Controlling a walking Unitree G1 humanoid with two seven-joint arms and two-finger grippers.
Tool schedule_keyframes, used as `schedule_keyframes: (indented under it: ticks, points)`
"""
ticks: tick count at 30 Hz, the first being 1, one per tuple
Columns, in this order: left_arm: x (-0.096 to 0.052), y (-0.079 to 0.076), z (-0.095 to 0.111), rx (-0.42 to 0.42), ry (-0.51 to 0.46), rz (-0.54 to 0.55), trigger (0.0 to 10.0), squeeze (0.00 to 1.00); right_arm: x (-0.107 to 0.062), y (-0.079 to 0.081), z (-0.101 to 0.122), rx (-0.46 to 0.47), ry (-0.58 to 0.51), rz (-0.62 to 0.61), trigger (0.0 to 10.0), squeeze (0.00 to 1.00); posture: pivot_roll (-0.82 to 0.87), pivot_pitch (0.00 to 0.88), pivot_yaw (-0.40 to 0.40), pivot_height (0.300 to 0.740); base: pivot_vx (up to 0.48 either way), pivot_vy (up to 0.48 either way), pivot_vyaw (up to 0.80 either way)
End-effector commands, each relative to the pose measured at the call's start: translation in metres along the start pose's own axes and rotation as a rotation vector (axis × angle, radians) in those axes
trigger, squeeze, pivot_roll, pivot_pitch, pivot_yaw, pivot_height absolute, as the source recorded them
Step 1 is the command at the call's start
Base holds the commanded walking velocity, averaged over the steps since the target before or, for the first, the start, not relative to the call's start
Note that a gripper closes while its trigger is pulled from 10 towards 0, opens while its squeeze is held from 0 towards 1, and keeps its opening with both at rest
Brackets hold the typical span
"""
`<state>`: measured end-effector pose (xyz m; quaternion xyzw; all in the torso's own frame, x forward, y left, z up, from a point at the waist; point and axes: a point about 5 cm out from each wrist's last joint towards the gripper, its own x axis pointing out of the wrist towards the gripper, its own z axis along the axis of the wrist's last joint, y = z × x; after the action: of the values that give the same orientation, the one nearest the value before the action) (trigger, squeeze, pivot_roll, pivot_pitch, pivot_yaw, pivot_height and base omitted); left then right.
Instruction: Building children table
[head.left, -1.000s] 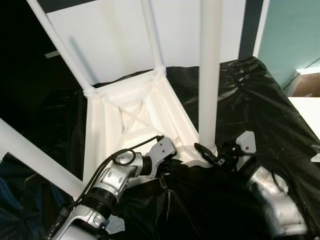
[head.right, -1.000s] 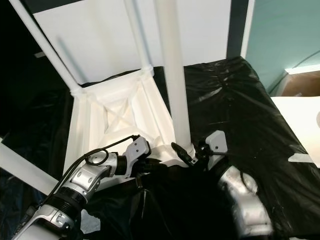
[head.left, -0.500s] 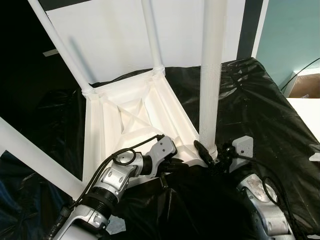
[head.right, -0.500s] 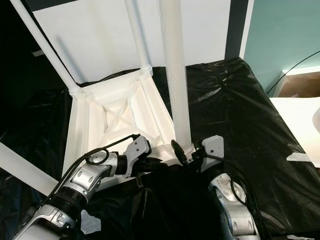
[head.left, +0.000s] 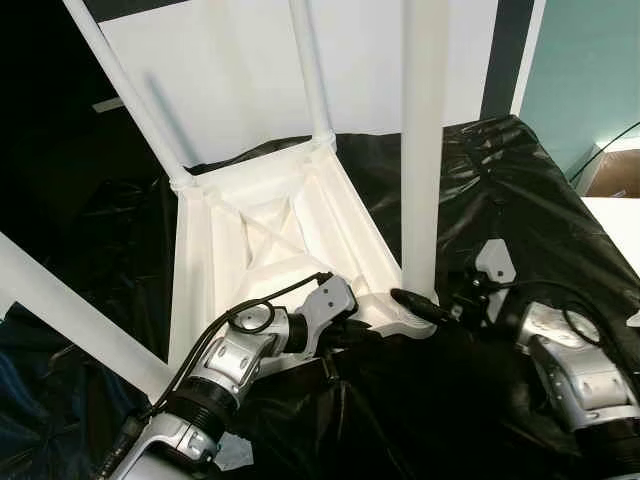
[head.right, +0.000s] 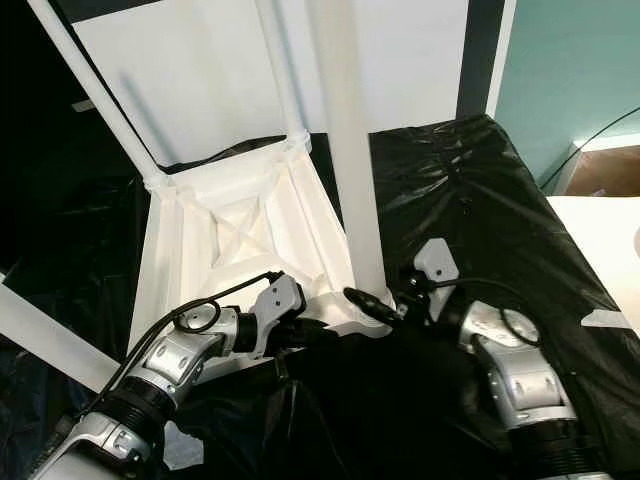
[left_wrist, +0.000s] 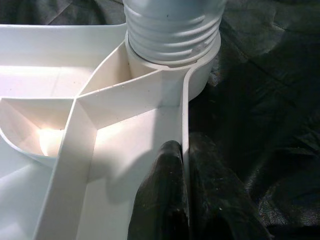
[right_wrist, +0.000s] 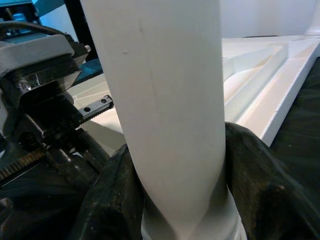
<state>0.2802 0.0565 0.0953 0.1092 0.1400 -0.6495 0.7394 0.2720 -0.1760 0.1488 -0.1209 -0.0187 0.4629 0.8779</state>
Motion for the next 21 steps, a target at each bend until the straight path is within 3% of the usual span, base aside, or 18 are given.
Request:
schedule_keyframes:
  ticks: [1, 4, 8, 11, 13, 14, 16, 17, 18, 19, 21]
  points:
    - [0.003, -0.015, -0.026, -0.127, -0.008, -0.06, 10.0, 0.0, -0.002, -0.001, -0.005, 0.03, 0.034, 0.055, 0.0, 0.0, -0.08, 0.0, 0.106, 0.74, 0.0, 0.0, 0.0]
    - [0.003, -0.015, -0.026, -0.126, -0.007, -0.061, 10.0, 0.0, -0.009, -0.004, -0.011, 0.076, 0.086, 0.101, 0.0, 0.0, -0.08, 0.0, 0.107, 0.74, 0.0, 0.0, 0.0]
    - [0.003, -0.015, -0.026, -0.125, -0.007, -0.063, 10.0, 0.0, -0.009, 0.003, -0.015, 0.148, 0.063, 0.07, 0.0, 0.0, -0.08, 0.0, 0.106, 0.74, 0.0, 0.0, 0.0]
    - [0.003, -0.015, -0.025, -0.121, -0.006, -0.067, 10.0, 0.0, -0.007, 0.032, -0.02, 0.153, -0.04, -0.21, 0.0, 0.0, -0.08, 0.0, 0.101, 0.74, 0.0, 0.0, 0.0]
    - [0.004, -0.015, -0.025, -0.12, -0.006, -0.068, 10.0, 0.0, -0.009, 0.038, -0.02, 0.156, -0.057, -0.266, 0.0, 0.0, -0.07, 0.0, 0.097, 0.74, 0.0, 0.0, 0.0]
    - [0.004, -0.015, -0.025, -0.12, -0.006, -0.068, 10.0, 0.0, -0.009, 0.038, -0.02, 0.156, -0.057, -0.266, 0.0, 0.0, -0.07, 0.0, 0.097, 0.74, 0.0, 0.0, 0.0]
    - [0.002, -0.013, -0.025, -0.12, -0.008, -0.056, 10.0, 0.0, -0.015, 0.041, -0.022, 0.167, -0.066, -0.456, 0.0, 0.0, -0.06, 0.0, 0.095, 0.74, 0.0, 0.0, 0.0]
    - [0.002, -0.013, -0.025, -0.12, -0.008, -0.056, 10.0, 0.0, -0.015, 0.041, -0.022, 0.167, -0.066, -0.456, 0.0, 0.0, -0.06, 0.0, 0.095, 0.74, 0.0, 0.0, 0.0]
    - [0.0, -0.013, -0.026, -0.123, -0.007, -0.052, 10.0, 0.0, -0.018, 0.037, -0.022, 0.162, -0.076, -0.62, 0.0, 0.0, -0.07, 0.0, 0.097, 0.74, 0.0, 0.0, 0.0]
    - [0.0, -0.013, -0.026, -0.123, -0.007, -0.052, 10.0, 0.0, -0.018, 0.037, -0.022, 0.162, -0.076, -0.62, 0.0, 0.0, -0.07, 0.0, 0.097, 0.74, 0.0, 0.0, 0.0]
    - [-0.002, -0.014, -0.028, -0.127, -0.002, -0.053, 10.0, 0.0, -0.022, 0.029, -0.018, 0.138, -0.095, -0.825, 0.0, 0.0, -0.07, 0.0, 0.103, 0.74, 0.0, 0.0, 0.0]
